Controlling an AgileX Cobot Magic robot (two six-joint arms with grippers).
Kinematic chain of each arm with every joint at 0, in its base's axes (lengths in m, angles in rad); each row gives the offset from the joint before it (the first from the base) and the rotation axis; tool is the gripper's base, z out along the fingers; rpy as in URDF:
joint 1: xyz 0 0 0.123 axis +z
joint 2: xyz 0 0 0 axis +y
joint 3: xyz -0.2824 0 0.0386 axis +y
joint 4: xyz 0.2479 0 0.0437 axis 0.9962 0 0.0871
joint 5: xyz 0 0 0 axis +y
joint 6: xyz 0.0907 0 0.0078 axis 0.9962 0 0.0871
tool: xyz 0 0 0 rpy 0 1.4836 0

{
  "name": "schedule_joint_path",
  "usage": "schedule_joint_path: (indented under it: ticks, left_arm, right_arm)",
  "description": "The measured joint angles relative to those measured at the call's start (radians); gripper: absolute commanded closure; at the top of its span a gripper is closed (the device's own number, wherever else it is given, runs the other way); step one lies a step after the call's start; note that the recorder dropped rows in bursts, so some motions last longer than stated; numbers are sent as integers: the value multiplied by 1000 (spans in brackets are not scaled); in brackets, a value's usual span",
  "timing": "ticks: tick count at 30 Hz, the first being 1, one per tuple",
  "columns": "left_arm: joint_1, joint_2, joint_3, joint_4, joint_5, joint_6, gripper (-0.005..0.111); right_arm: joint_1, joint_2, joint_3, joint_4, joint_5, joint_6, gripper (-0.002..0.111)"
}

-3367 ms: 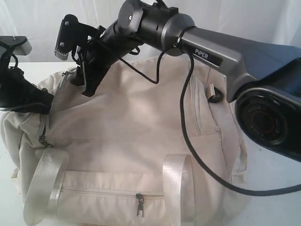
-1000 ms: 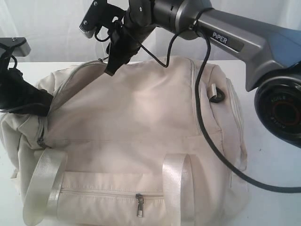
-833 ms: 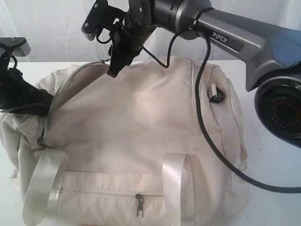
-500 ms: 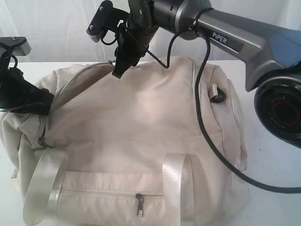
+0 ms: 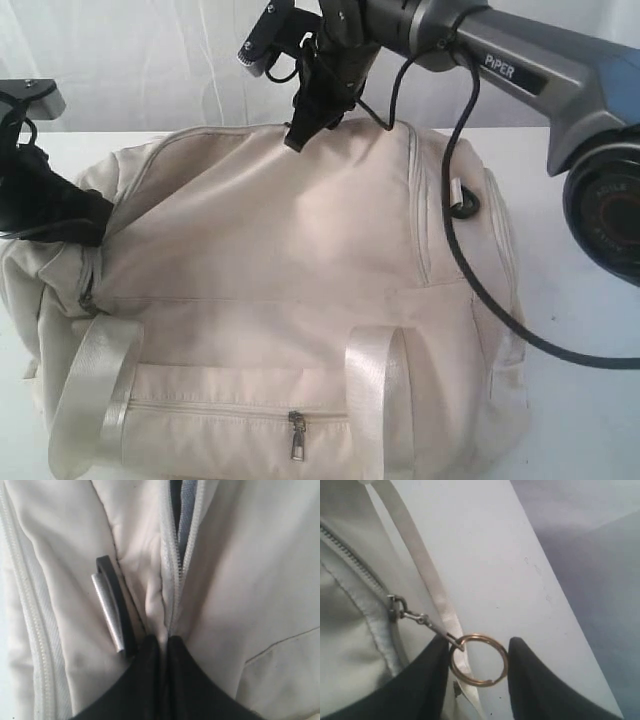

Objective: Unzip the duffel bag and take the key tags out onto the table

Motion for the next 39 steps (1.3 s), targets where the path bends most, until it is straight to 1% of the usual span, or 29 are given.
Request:
schedule_joint_path:
  ticks: [6,14,21,26,30,39]
  left_arm:
    - [0,0,0,2,0,0,107]
    - [0,0,0,2,0,0,107]
    - [0,0,0,2,1,-2,107]
    - [0,0,0,0,1,-2,107]
    - [0,0,0,0,1,-2,107]
    - [0,0,0,0,1,-2,107]
  right_arm:
    - [-5,-2,0,0,18,2,97]
    - [-49,-37,0,-18,75,45,97]
    - [-139,-85,0,-10,227,101,98]
    - [-182,-113,0,27,316,113,104]
    - [-189,-139,0,44,327,117,108]
    - [-195,-162,0,85,331,135,108]
